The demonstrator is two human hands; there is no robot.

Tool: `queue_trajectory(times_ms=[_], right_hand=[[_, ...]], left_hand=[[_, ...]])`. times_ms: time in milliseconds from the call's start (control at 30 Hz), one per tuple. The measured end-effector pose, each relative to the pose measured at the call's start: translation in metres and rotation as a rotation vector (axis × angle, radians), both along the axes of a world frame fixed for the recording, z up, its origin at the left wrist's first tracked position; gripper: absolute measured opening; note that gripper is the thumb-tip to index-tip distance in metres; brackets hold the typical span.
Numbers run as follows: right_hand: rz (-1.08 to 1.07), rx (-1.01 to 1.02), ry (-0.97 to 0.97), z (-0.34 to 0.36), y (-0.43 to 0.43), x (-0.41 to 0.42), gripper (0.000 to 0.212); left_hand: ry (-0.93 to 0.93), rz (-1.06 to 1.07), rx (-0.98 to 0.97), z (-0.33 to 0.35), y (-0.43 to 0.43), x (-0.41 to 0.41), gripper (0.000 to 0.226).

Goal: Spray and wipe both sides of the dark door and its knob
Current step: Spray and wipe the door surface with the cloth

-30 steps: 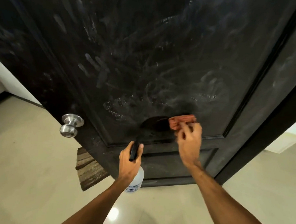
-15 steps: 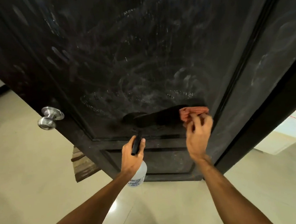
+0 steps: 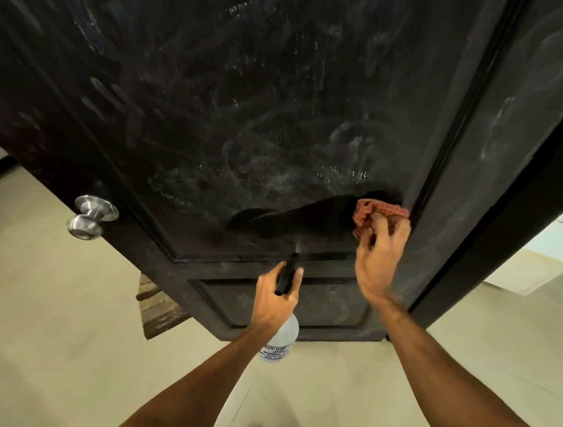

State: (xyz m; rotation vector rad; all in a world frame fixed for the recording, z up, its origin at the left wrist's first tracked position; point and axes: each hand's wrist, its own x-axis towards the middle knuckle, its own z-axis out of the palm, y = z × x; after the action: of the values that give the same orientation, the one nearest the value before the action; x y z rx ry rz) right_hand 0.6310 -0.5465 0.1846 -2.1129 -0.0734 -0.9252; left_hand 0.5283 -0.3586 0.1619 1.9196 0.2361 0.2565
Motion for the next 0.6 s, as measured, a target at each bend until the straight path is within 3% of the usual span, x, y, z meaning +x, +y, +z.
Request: queue_trajectory(times_ms=[200,367,533,600], right_hand=[[0.392,-0.336,0.178,-0.039,0.071,-0.013,0.033],[0.255,-0.19,-0.06,-0.012,0.112,-0.01,0.027],[0.43,-0.455,-0.086,-0.038,0.173,-0.019,0.028],[0.463,-0.456,-0.078,-0.047,0.2,-0.025,0.028]], left_hand=[[-0.012,0.138,0.002,0.003,0.047,-0.01,0.02],[-0.04,0.205,0.013,0.004,0.103,-0.02,0.01],[-0.053,0.281,0.051,-0.011,0.148,-0.023,0.018],[-0.046,0.286,0.041,-0.026,0.175,-0.03,0.02]])
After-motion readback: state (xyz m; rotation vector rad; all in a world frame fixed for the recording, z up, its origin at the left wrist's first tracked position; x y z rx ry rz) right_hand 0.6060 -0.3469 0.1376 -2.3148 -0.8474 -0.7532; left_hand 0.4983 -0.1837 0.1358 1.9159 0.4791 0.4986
